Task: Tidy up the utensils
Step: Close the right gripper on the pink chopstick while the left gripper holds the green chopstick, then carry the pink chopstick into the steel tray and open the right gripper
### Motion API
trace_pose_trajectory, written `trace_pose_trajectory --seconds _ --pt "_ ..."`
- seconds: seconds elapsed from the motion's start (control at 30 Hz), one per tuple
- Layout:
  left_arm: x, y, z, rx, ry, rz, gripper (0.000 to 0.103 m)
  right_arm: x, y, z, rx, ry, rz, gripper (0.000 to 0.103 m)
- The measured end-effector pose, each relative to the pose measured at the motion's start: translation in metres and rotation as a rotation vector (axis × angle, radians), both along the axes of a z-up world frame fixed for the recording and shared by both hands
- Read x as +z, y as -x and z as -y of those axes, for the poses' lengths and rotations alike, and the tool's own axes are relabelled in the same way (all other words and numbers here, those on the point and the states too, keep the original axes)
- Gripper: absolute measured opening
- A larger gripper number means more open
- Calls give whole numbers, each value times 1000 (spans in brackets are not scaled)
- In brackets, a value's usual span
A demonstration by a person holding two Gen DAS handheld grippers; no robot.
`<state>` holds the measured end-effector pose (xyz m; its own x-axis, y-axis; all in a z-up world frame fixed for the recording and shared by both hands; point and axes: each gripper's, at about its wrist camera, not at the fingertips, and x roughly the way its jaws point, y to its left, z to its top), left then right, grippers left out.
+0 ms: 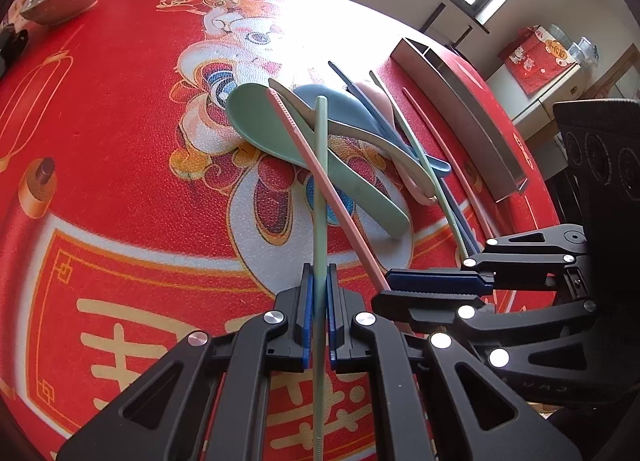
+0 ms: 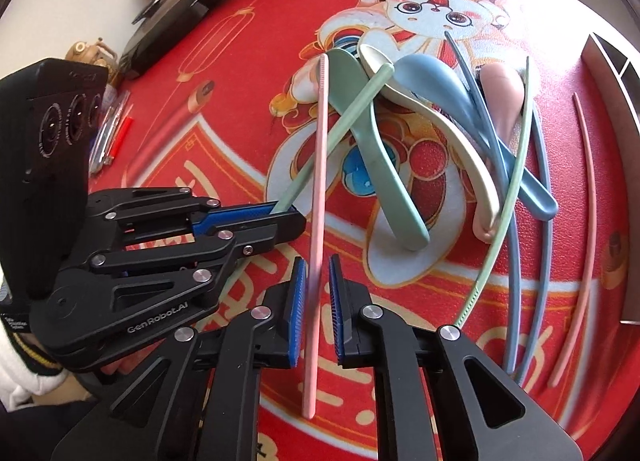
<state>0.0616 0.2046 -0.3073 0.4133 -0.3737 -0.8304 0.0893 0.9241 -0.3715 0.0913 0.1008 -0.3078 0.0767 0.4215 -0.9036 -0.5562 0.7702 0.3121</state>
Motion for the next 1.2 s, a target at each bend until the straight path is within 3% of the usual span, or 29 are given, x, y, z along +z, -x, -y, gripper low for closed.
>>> trace_pose_trajectory --seconds 0.6,0.9,1.2 --pt "5 12 -16 57 -48 12 6 -1 -8 31 -126 -11 11 6" --pt "32 26 -30 132 -6 82 5 24 -3 49 -148 -75 60 6" --pt "22 34 -30 170 16 41 5 32 -2 73 -226 -72 69 6"
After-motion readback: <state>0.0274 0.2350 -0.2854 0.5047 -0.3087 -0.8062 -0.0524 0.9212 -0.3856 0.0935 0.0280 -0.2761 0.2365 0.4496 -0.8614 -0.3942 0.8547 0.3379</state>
